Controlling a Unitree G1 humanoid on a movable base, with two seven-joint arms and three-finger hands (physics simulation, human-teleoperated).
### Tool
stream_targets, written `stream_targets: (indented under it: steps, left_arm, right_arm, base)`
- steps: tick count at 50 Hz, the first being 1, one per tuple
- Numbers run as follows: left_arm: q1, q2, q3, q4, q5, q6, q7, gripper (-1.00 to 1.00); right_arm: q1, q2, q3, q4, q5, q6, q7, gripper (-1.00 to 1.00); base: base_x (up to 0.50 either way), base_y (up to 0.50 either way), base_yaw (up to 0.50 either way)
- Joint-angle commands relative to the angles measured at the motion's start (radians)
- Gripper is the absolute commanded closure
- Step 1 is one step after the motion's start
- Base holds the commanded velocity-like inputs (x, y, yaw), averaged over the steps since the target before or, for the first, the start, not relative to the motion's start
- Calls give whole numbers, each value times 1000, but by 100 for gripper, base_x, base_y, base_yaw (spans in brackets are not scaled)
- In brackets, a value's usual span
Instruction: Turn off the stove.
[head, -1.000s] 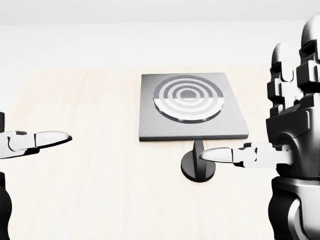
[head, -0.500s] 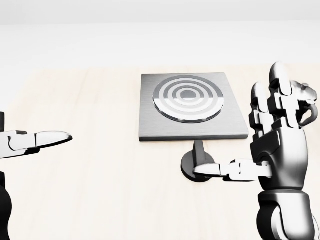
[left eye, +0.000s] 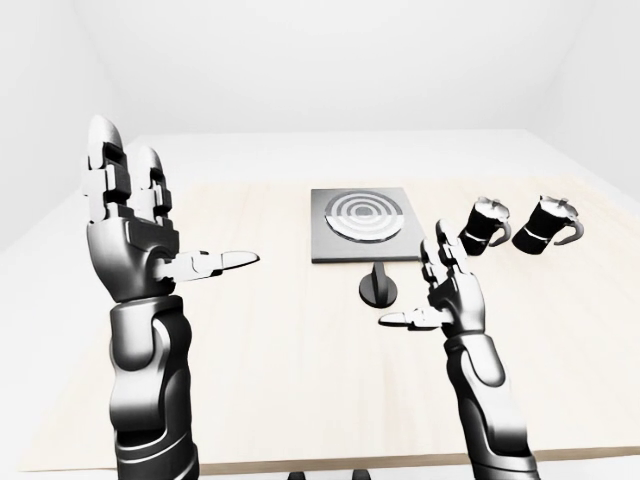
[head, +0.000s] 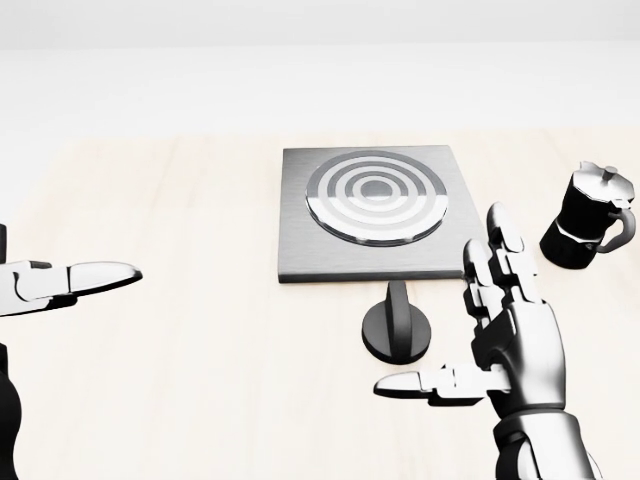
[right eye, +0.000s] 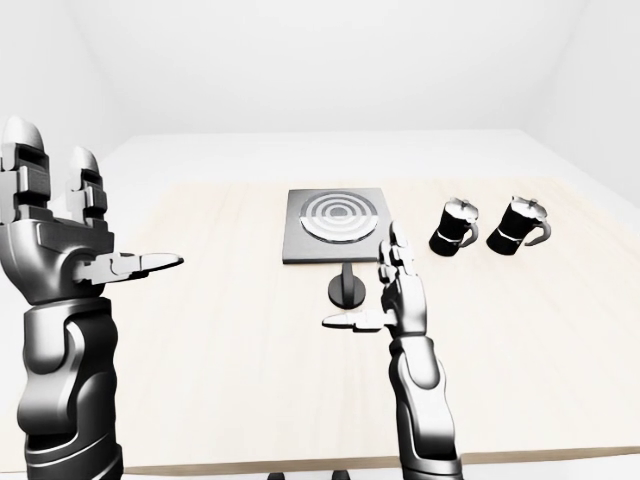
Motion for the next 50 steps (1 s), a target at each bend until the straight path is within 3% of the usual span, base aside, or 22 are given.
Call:
stream_targets:
  steps: [1, 41, 46, 47, 50]
  left_arm:
    - [-1, 1, 3, -1, -2, 0, 1, -100]
    - [2, 6, 10, -5, -9, 0, 4, -100]
    - [-3, 8, 11, -3, -10, 0, 5, -100]
    - [2, 11, 21, -1, -10, 0, 4, -100]
    - [4, 11, 21, -6, -12, 0, 6, -100]
  right_arm:
    - [18, 1, 0, 65, -2, 0, 19, -100]
    - [-57, -18, -8, 263, -27, 0, 44, -100]
    - [-73, -25, -15, 295, -29, -16, 51, -100]
    - [-151, -43, -21, 440, -37, -79, 79, -100]
    - [-156, -45, -21, 449, -38, -82, 81, -100]
  base:
    - [0, 0, 0]
    - [0, 0, 0]
    - [0, 0, 0]
    - [0, 0, 0]
    - [0, 0, 0]
